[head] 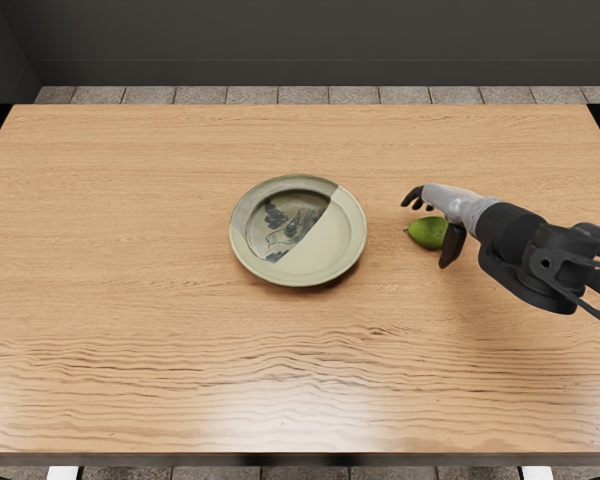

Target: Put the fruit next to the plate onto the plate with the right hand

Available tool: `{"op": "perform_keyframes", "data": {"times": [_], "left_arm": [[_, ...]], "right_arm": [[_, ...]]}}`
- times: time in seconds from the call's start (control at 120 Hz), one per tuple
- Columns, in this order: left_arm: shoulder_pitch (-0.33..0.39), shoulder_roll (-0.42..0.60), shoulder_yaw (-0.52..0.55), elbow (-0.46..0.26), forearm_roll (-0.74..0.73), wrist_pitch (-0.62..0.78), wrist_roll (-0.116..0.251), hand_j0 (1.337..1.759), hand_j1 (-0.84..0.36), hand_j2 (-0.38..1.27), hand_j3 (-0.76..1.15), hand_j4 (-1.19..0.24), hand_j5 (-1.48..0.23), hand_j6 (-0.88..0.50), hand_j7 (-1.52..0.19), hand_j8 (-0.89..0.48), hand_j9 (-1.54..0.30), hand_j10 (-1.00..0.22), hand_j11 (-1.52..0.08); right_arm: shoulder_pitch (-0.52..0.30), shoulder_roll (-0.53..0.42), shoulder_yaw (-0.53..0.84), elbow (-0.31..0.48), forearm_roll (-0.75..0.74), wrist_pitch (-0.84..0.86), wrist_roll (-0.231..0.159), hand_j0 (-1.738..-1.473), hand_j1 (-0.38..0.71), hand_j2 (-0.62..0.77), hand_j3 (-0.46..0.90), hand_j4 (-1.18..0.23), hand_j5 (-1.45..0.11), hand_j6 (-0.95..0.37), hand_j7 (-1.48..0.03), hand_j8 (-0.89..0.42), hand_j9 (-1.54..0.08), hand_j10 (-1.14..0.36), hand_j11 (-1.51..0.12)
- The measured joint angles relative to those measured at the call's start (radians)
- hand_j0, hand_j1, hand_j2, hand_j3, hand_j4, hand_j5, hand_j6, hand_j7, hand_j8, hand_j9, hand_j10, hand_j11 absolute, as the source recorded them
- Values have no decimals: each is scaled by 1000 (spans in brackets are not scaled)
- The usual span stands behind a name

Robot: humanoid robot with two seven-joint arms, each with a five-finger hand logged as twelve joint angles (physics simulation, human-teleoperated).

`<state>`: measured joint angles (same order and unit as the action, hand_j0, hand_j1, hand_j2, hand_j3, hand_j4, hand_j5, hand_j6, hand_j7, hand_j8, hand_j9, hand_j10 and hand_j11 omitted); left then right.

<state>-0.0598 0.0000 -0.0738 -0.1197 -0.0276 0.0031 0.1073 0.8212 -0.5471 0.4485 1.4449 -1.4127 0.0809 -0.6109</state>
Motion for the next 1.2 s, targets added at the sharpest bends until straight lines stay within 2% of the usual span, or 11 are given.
{"op": "perform_keyframes", "data": {"times": [0.883, 1.1, 1.2], "left_arm": [[0, 0, 0, 0, 0, 0, 0, 1658, 330, 3, 0, -16, -21, -17, -21, -16, -21, -16, -21], [0, 0, 0, 0, 0, 0, 0, 1658, 330, 3, 0, -16, -21, -17, -21, -16, -21, -16, -21], [0, 0, 0, 0, 0, 0, 0, 1658, 330, 3, 0, -16, -21, -17, -21, -16, -21, -16, -21]], "right_arm": [[9, 26, -38, -57, -6, -55, 0, -1658, 102, -72, 0, -380, -491, -381, -490, -381, -491, -380, -491], [12, 39, -39, -70, -6, -61, 0, -1657, 182, -70, -1, -457, -589, -449, -589, -458, -587, -458, -586], [13, 57, -39, -86, -13, -61, -2, -1653, 173, -92, -1, -496, -600, -451, -616, -473, -607, -495, -603]]}}
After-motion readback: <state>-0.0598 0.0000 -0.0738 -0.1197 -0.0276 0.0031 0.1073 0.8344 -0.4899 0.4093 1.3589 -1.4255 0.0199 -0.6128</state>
